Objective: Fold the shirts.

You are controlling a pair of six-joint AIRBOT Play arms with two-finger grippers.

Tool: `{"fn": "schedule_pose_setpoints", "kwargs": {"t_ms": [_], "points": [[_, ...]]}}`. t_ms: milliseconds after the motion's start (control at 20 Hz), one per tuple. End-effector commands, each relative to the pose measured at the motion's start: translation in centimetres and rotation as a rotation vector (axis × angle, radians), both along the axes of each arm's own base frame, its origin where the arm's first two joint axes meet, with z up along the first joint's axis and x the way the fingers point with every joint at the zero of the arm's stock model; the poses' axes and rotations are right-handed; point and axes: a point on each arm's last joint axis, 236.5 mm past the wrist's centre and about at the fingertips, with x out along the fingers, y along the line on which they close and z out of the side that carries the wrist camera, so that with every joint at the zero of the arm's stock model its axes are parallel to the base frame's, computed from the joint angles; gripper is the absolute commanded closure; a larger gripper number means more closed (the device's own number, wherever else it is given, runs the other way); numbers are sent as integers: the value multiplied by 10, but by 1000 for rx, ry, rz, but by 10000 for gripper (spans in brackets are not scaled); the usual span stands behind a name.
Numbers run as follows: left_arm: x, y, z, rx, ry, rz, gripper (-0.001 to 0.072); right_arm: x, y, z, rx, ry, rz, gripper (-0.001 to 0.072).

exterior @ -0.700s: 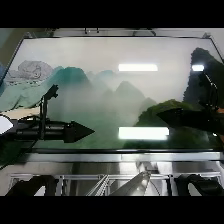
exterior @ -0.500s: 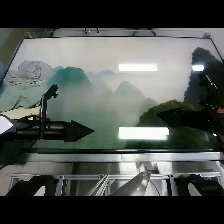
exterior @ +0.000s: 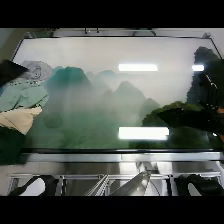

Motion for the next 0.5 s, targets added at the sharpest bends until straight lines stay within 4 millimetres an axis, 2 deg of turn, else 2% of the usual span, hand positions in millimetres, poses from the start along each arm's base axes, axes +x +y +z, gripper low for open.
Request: {"fn": "schedule_pose_setpoints", "kwargs": {"t_ms": [0, 100, 250, 350, 450], "points": [[69, 113, -33, 155, 15, 81, -7, 0, 0, 0, 0, 1, 2, 692], [110, 134, -79, 222, 86, 43, -7, 0, 0, 0, 0, 1, 1, 692], [165, 144, -147, 274, 132, 36, -8, 0, 0, 0, 0, 1, 1, 692], [184, 147, -192, 291, 138, 80, -13, 0, 0, 0, 0, 1, 2, 692], [189, 148, -229, 297, 135, 129, -13, 0, 0, 0, 0, 1, 2, 692]]}}
